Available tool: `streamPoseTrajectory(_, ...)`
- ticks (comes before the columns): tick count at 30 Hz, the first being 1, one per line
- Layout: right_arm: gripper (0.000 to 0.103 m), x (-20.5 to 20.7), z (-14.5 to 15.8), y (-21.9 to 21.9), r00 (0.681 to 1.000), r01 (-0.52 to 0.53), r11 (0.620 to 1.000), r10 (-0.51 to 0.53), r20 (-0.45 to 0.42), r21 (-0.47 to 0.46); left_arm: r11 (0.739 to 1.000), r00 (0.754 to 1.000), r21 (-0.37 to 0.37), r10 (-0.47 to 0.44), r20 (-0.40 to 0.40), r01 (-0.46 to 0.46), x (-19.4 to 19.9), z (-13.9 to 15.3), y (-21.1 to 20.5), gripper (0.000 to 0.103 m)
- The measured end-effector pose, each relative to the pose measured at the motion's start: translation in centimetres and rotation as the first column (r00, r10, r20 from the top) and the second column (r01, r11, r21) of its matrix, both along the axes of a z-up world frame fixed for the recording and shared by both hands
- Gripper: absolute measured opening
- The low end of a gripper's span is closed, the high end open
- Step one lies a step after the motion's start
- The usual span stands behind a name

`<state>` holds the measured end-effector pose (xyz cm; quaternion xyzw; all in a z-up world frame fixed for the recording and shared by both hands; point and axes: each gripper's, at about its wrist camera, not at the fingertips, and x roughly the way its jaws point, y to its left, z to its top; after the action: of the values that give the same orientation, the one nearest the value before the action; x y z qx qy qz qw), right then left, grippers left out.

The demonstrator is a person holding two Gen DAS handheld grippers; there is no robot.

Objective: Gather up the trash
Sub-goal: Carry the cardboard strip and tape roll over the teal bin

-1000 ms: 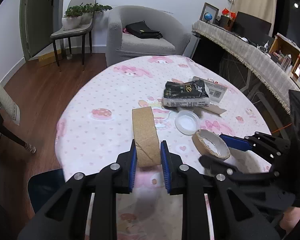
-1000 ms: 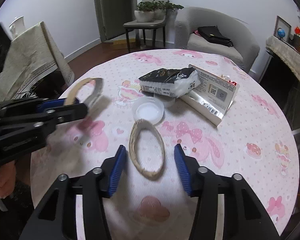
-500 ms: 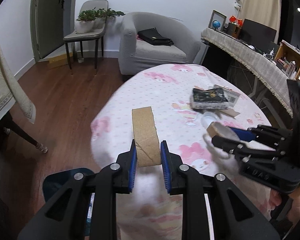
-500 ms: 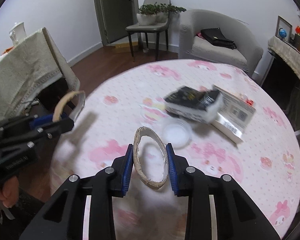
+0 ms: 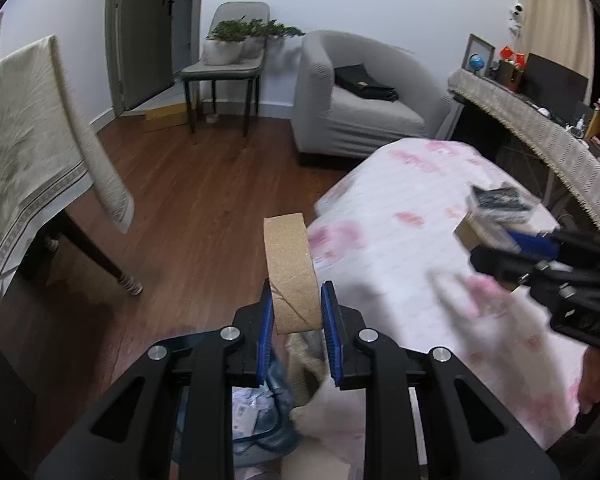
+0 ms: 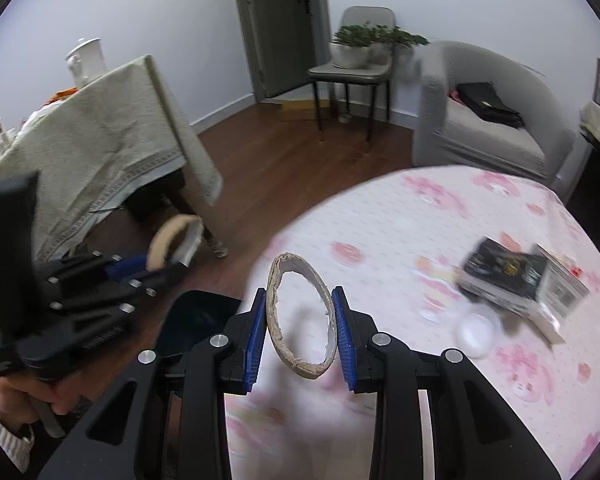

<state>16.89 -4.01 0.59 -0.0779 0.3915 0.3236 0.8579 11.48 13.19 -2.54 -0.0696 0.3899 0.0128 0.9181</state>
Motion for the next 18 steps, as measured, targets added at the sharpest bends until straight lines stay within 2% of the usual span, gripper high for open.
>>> streamPoseTrajectory(11,0.032,-1.2,0.5,6.0,0.996,-0.089,0.996,0.089,0.002,0.005,0.994,0.99,-0.05,0.087,-0.115,-0.094,-0.8,-5.2,6.3,0.025)
streamPoseTrajectory(14,0.032,-1.4,0.5,7.3,0.995,-0.102,0.995,0.102,-0.004,0.009,0.993,0.982,-0.063,0.087,-0.165,-0.099,-1.1,-6.8,7.1,0.025)
streamPoseTrajectory(18,0.032,-1.4,0.5,9.0,0.993,-0.115,0.993,0.115,-0.009,0.013,0.996,0.974,-0.041,0.072,-0.215,-0.083,-1.7,-8.5,7.5,0.025)
